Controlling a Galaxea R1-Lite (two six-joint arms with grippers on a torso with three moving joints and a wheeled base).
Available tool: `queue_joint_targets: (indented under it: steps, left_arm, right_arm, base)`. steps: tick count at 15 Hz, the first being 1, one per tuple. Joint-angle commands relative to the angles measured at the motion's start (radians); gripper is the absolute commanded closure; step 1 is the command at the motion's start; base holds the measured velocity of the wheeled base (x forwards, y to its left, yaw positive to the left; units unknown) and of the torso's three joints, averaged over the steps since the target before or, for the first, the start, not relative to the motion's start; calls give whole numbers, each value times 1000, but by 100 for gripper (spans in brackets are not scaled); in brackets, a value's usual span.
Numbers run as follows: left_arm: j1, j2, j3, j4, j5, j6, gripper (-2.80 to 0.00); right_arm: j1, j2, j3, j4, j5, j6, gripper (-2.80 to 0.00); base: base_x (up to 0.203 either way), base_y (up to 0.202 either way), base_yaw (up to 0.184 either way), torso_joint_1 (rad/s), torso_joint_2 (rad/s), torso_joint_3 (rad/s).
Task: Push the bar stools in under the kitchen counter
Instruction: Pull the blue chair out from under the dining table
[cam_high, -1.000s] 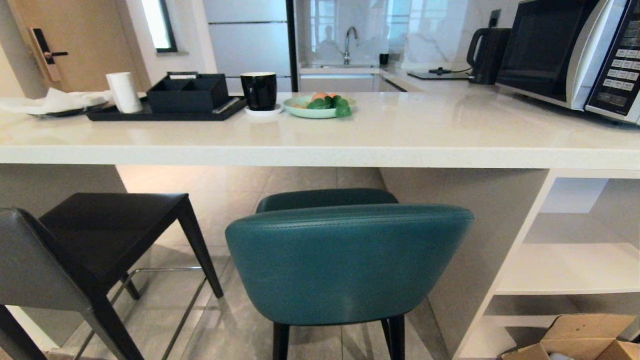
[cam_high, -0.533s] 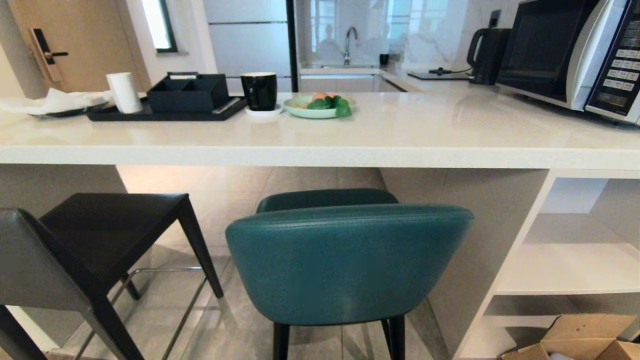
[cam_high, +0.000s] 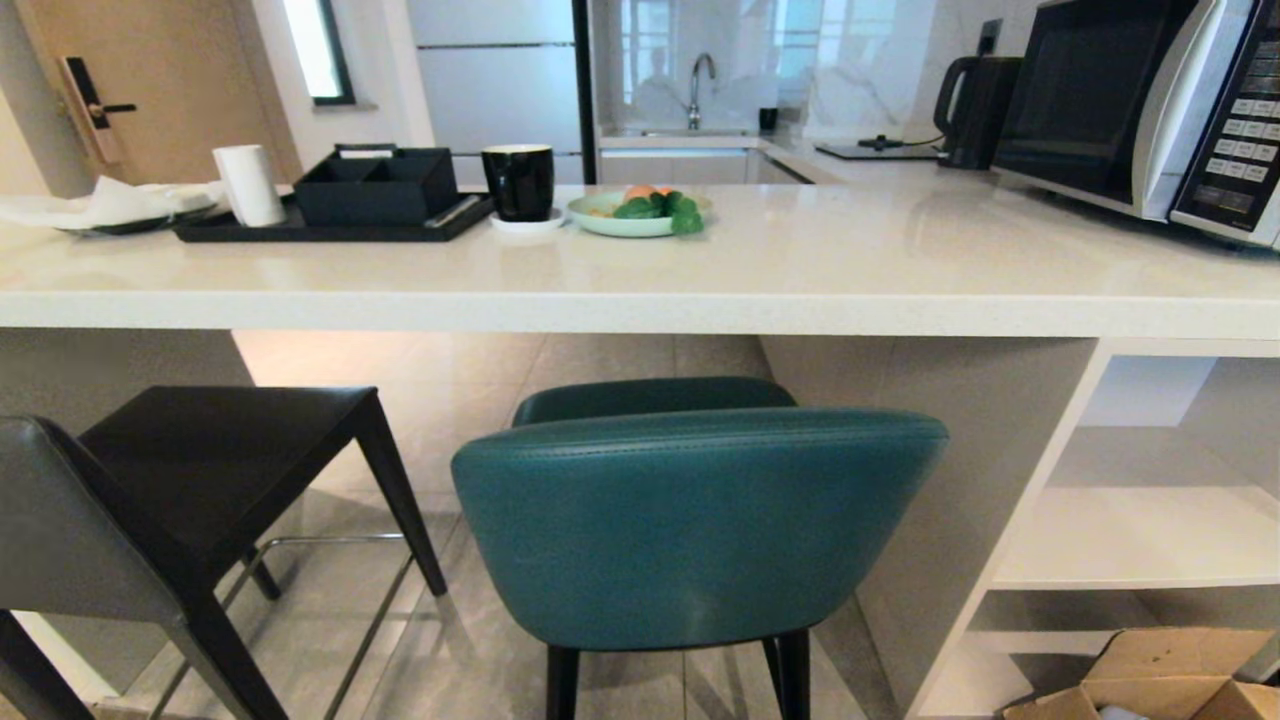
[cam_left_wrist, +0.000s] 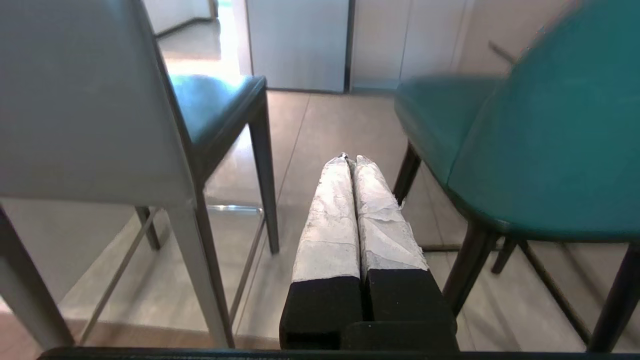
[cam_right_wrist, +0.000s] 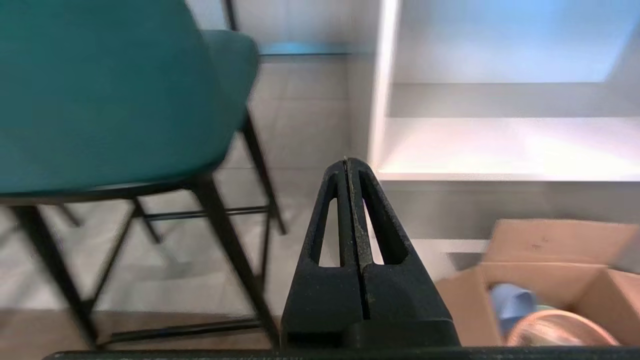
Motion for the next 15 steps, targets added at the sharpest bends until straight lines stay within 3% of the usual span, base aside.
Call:
queue_joint_targets:
  steps: [1,3,6,11,13,15]
  left_arm:
    - [0,89,-52,-2,2,-4,0]
    - [-3,227,-77,-54,-8,-10,0]
    - [-7,487,-72,-252,-15,-25,0]
    - [-19,995,-64,-747,-16,-36,0]
    - [-94,1141,-51,-954,-16,-39,0]
    - [-203,1245,-59,-1051,-15,-46,0]
  right_arm:
    - [12,143,-55,-13,27,14,0]
    - [47,304,-87,-93,106,33,0]
    - [70,579,-98,-290,180,45,0]
    - [89,1050,-102,-734,280,49,0]
    - [107,1191,-107,-876,323,49,0]
    - [124,1343,-120,-1001,341,44,0]
  base:
    - [0,0,0,0,0,0]
    - [0,0,0,0,0,0]
    - [0,0,0,0,0,0]
    - [0,0,0,0,0,0]
    - [0,0,0,0,0,0]
    - [0,0,0,0,0,0]
